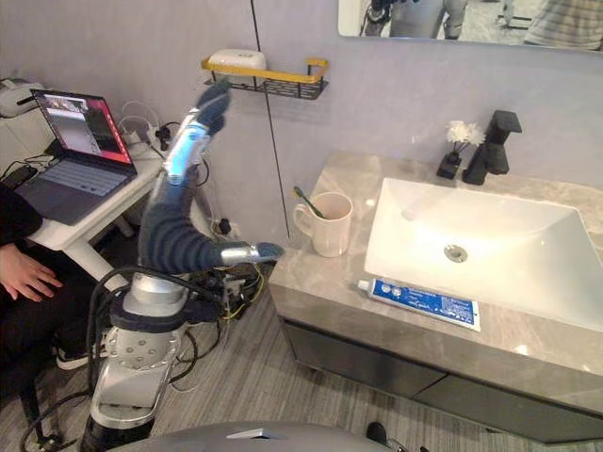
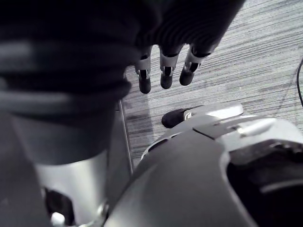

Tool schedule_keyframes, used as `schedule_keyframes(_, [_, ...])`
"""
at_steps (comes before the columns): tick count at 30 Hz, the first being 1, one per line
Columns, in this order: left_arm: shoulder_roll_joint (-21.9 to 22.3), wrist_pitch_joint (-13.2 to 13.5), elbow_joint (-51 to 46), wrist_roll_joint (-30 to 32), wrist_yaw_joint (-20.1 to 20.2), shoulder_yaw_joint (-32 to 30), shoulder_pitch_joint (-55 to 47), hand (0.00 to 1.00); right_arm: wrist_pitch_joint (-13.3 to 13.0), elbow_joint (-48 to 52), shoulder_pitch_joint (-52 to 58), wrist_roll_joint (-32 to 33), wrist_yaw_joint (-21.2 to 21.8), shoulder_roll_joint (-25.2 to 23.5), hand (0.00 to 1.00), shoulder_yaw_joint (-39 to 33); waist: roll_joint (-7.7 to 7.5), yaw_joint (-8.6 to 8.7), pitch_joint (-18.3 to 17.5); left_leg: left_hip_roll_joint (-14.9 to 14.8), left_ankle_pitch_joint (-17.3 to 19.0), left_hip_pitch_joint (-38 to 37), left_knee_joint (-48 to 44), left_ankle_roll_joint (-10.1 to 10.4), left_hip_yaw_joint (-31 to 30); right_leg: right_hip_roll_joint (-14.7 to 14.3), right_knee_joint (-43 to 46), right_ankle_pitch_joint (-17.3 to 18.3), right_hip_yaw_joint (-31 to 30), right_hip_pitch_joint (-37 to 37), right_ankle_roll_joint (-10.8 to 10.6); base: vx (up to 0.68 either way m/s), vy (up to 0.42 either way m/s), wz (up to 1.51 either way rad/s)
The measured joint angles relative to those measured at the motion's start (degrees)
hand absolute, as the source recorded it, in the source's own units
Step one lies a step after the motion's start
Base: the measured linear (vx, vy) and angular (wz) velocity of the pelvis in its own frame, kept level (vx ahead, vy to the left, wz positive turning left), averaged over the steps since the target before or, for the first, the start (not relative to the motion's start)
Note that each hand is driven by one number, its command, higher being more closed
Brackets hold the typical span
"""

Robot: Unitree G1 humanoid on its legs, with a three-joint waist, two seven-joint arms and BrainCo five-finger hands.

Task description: Organize washtable

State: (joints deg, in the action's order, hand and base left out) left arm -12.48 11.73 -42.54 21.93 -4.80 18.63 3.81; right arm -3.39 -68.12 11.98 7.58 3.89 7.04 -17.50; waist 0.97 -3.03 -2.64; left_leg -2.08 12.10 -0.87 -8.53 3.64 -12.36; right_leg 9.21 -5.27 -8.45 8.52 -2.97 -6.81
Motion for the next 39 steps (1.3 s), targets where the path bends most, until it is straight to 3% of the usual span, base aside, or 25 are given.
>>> schedule_keyframes(10, [-0.6, -2.0, 17.4, 6.5, 3.6, 15.0, 15.9, 0.00, 0.3, 0.0, -1.9, -0.3, 0.6, 1.0, 0.00, 2.1, 0.09, 1.84, 1.2, 0.0, 0.0, 0.5, 0.2, 0.0, 1.6, 0.0, -0.2, -0.3, -1.5, -1.6, 0.1, 0.00, 0.004, -0.08])
schedule_keyframes(17, [3.5, -3.2, 32.7, 9.0, 5.4, 21.9, 25.3, 0.00, 0.3, 0.2, -3.4, -2.2, 0.6, 1.2, 0.00, 2.1, 0.31, 3.11, 1.6, 0.0, 0.0, 1.4, 0.1, 0.0, 2.3, -0.1, 0.0, -0.9, -2.0, -3.2, -0.2, 0.04, -0.003, -0.06])
schedule_keyframes(23, [4.7, -5.5, 42.3, 8.9, 5.8, 22.8, 27.9, 0.00, 0.4, 0.5, -3.7, -2.5, 0.4, 1.0, 0.00, 2.1, 0.19, 4.06, 1.6, 0.3, 0.0, 1.4, 0.1, 0.0, 2.6, 0.1, 0.0, -0.9, -2.8, -3.4, -0.3, 0.02, 0.003, -0.03])
schedule_keyframes(28, [4.3, -5.5, 51.5, 8.9, 6.0, 24.1, 28.1, 0.00, 1.1, 0.7, -4.0, -2.6, 0.2, 1.1, 0.00, 1.8, 0.07, 4.41, 1.8, 0.2, 0.1, -0.1, 1.2, -0.1, 3.6, 0.0, -0.4, -0.9, -3.1, -2.7, -0.3, -0.03, 0.008, -0.09])
schedule_keyframes(33, [2.8, -6.5, 55.1, 8.8, 6.6, 24.1, 26.9, 0.00, 1.2, 0.9, -4.3, -2.6, -0.4, 0.9, 0.00, 1.8, -0.26, 5.58, 2.3, -0.1, 0.2, -0.6, 2.0, 0.0, 3.9, -0.2, -0.5, -0.8, -3.2, -2.7, -0.2, 0.00, -0.001, -0.02])
schedule_keyframes(39, [2.8, -6.6, 56.6, 8.7, 7.0, 24.1, 26.4, 0.00, 1.2, 1.2, -4.9, -2.6, -0.5, 0.9, 0.00, 1.8, 0.54, 5.88, 3.5, -1.1, 0.1, -1.8, 3.2, 0.0, 4.2, -1.1, -0.5, -0.4, -3.4, -2.4, 0.1, 0.04, -0.020, -0.06])
